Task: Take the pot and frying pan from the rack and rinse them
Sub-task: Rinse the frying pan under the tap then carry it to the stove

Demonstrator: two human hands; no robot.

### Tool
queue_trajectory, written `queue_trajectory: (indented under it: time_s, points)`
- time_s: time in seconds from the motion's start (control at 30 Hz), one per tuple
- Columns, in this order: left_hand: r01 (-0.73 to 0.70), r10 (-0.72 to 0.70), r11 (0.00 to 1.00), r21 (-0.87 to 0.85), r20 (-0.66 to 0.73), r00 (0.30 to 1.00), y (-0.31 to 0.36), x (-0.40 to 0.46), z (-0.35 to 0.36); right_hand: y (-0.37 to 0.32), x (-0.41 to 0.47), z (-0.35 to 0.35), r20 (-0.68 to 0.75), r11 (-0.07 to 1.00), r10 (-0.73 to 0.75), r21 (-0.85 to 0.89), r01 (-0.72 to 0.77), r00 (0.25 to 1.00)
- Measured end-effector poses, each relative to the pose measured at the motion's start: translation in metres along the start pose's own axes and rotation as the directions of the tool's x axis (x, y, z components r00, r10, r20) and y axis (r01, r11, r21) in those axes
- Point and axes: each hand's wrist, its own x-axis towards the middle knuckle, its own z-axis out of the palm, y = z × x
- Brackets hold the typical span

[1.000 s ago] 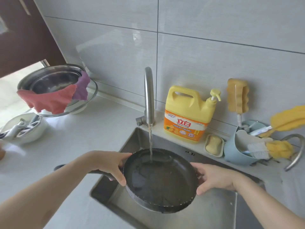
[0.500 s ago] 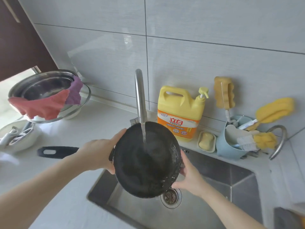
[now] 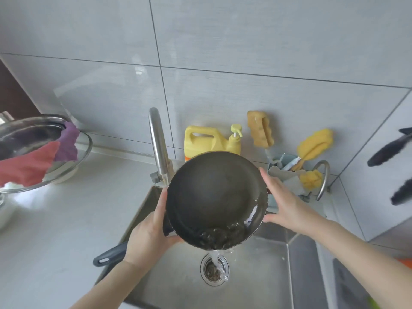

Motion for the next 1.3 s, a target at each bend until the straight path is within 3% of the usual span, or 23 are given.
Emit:
queue_trajectory:
  time_s: [0.23, 0.47, 0.57, 0.8, 1.0, 1.13, 1.3]
  points:
    - [-0.169, 0.185, 0.981, 0.09, -0.222, 0.957, 0.03, 0.01, -0.021, -0.008, -0.029, -0.025, -0.222, 0.979, -0.151, -0.169, 0.114, 0.963]
    - [-0.324, 0.436, 0.893, 0.314, -0.416, 0.798, 0.064, 0.027, -0.065, -0.019, -0.049, -0.046, -0.535, 0.915, -0.374, -0.346, 0.208, 0.758]
    - [-0.391, 0.536, 0.841, 0.374, -0.471, 0.701, 0.071, 0.035, -0.082, -0.028, -0.054, -0.056, -0.597, 0.899, -0.418, -0.378, 0.219, 0.685]
    - [-0.421, 0.625, 0.778, 0.465, -0.508, 0.594, 0.088, 0.041, -0.111, -0.049, -0.065, -0.08, -0.639, 0.883, -0.462, -0.397, 0.25, 0.615]
    - [-0.42, 0.644, 0.761, 0.494, -0.502, 0.577, 0.095, 0.039, -0.117, -0.05, -0.069, -0.083, -0.665, 0.893, -0.445, -0.377, 0.244, 0.6]
    - [-0.426, 0.639, 0.765, 0.483, -0.49, 0.592, 0.093, 0.037, -0.11, -0.042, -0.069, -0.08, -0.644, 0.909, -0.407, -0.358, 0.216, 0.648]
    - [-0.415, 0.581, 0.807, 0.42, -0.443, 0.682, 0.088, 0.034, -0.091, -0.025, -0.068, -0.068, -0.599, 0.926, -0.362, -0.318, 0.203, 0.715]
